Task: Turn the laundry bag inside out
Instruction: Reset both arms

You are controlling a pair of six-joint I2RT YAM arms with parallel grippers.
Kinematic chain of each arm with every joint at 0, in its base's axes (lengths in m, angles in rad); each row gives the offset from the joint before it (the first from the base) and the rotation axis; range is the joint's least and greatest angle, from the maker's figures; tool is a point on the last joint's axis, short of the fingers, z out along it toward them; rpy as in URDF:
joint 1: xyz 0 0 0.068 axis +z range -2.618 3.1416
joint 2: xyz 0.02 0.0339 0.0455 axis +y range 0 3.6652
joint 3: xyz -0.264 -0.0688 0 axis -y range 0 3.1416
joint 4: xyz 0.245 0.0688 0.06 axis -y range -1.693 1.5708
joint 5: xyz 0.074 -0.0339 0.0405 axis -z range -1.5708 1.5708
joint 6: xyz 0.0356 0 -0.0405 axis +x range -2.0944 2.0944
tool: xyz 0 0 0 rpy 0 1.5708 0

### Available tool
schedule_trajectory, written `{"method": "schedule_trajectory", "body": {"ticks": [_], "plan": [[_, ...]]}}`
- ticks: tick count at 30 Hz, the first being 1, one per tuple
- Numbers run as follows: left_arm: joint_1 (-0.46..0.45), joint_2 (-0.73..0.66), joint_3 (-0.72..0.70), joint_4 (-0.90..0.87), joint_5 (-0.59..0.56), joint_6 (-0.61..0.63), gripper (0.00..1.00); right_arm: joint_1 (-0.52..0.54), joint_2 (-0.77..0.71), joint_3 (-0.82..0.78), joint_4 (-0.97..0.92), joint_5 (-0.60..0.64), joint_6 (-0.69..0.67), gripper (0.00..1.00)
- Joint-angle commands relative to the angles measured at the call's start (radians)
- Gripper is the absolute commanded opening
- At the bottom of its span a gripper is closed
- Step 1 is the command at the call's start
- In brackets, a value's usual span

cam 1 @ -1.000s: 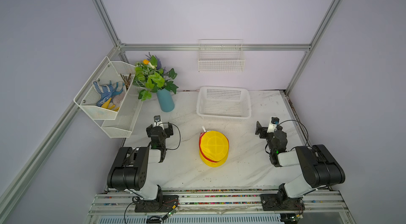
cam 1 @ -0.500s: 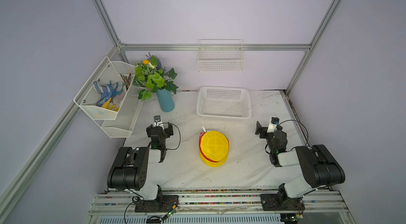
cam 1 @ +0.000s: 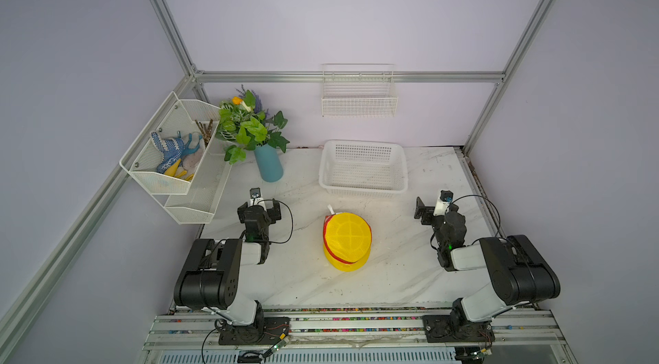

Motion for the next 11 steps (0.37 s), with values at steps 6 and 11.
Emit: {"method": "schedule_trajectory", "body": {"ticks": [6,11], "plan": [[0.004,0.009,-0.021,0.022,-0.006,-0.003,1.0,-0.001,0.004,0.0,0.035,0.002,-0.003,0.99],[0.004,0.004,-0.02,0.015,-0.006,-0.004,1.0,-0.001,0.004,0.0,0.035,0.002,-0.003,0.99]]}}
